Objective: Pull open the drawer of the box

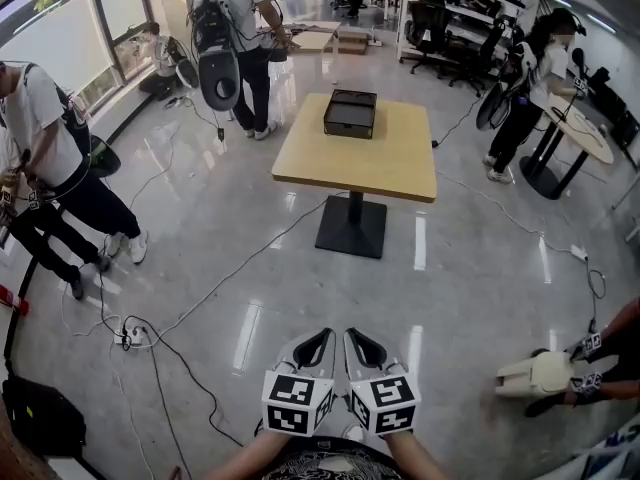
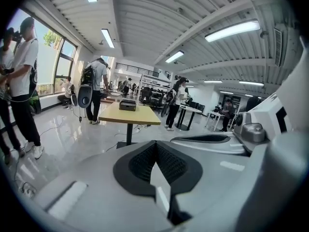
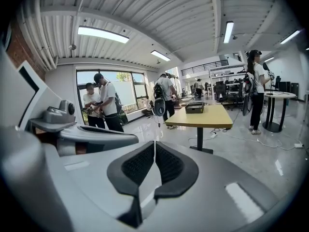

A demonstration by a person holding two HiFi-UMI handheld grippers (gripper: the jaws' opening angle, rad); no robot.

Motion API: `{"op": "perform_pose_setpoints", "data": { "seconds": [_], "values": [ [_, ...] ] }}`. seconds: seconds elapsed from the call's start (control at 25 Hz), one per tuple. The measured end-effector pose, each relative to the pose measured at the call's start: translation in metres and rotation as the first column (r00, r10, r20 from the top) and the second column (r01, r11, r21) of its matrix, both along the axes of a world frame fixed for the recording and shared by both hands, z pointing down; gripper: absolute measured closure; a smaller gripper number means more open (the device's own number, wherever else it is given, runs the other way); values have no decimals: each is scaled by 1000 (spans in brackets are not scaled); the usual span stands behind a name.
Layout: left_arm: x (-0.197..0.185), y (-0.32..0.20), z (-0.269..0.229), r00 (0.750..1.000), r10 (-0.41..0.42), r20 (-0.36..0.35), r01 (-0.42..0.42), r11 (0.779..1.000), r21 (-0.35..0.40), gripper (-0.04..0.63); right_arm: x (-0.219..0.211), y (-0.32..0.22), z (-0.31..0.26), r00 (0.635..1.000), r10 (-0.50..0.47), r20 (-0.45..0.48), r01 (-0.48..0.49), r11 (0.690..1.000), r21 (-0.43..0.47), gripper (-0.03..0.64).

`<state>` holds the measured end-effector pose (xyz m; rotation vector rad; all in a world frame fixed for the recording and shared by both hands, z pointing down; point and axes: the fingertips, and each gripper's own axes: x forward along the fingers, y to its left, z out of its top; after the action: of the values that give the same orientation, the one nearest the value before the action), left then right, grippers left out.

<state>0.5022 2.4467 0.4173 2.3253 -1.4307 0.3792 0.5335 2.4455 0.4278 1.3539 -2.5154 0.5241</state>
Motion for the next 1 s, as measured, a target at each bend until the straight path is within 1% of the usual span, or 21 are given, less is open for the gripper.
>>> {"op": "perform_pose_setpoints", "data": {
  "seconds": [0.12, 0.2, 0.28, 0.36, 0.4, 0.44, 0.48, 0.52, 0.6, 0.68, 0.76, 0.84, 1.0],
  "values": [
    [-153, -99, -10, 1000, 24, 0, -24, 1000, 12, 586, -158, -99, -11, 1000, 4, -2, -4, 1000, 1, 579],
    [-253, -157, -17, 999, 34, -7, -34, 999, 23, 586, -260, -157, -17, 1000, 18, 6, -18, 1000, 5, 571],
    [-347, -217, -30, 999, 44, -22, -43, 999, 32, 588, -354, -217, -31, 999, 41, 14, -41, 999, 17, 564],
    [-435, -277, -47, 997, 62, -37, -61, 998, 35, 586, -442, -278, -47, 998, 59, -1, -59, 998, 28, 558],
    [-477, -306, -53, 996, 74, -44, -73, 997, 36, 584, -483, -307, -53, 998, 67, -20, -66, 997, 36, 560],
    [-515, -334, -59, 995, 87, -50, -85, 996, 36, 584, -521, -334, -58, 996, 74, -45, -72, 996, 48, 581],
    [-549, -360, -63, 994, 99, -55, -97, 995, 34, 583, -556, -361, -63, 994, 81, -70, -76, 995, 66, 625],
    [-579, -384, -67, 992, 110, -57, -108, 994, 33, 581, -586, -385, -68, 992, 84, -93, -76, 994, 83, 626],
    [-622, -422, -74, 990, 130, -53, -129, 991, 30, 580, -632, -423, -75, 990, 79, -119, -68, 994, 91, 626],
    [-649, -448, -78, 988, 144, -52, -142, 990, 24, 578, -661, -448, -76, 986, 81, -142, -73, 996, 60, 614],
    [-669, -466, -83, 987, 149, -59, -148, 989, 23, 577, -679, -466, -74, 979, 95, -178, -90, 995, 38, 614],
    [-687, -479, -84, 987, 151, -58, -150, 988, 26, 575, -694, -478, -72, 978, 105, -182, -102, 994, 27, 614],
    [-705, -504, -65, 988, 152, -5, -152, 987, 44, 575, -709, -503, -54, 979, 123, -163, -121, 992, 26, 612]
  ]
}}
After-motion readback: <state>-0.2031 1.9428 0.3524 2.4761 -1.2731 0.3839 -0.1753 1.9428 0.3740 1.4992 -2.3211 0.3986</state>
